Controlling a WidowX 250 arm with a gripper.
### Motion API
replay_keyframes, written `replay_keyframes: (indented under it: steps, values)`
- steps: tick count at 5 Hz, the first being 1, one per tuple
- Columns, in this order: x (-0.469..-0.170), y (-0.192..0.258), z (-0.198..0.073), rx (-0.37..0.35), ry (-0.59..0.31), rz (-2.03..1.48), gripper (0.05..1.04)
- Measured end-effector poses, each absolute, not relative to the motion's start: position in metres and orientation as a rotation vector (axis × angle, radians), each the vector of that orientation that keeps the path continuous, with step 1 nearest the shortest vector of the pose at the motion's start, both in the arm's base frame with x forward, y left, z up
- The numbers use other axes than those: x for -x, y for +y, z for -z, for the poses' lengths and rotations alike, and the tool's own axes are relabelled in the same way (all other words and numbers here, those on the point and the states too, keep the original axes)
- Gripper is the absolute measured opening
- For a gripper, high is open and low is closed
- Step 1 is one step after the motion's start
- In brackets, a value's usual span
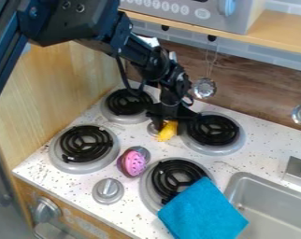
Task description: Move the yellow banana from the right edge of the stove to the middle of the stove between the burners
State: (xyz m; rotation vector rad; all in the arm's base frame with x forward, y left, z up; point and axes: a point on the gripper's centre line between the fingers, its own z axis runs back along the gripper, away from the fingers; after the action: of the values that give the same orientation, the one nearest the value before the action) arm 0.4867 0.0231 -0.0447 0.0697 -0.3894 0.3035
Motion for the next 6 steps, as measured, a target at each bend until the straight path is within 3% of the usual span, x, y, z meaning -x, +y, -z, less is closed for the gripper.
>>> replay_keyframes:
  steps: [1,3,4,5,6]
  values:
    - [-0.488,0.022,0.044,-0.066,-0.394,-0.275,1.011]
    - [-0.486,0.009,-0.003,0.011,-0.469,-0.214,1.006]
    - [-0.470,-0.010,-0.021,0.121,-0.431,-0.162,1.006]
    - [-0.450,-0.025,-0.026,0.255,-0.297,-0.142,1.006]
    - [-0.428,-0.023,-0.048,0.257,-0.301,-0.126,1.006]
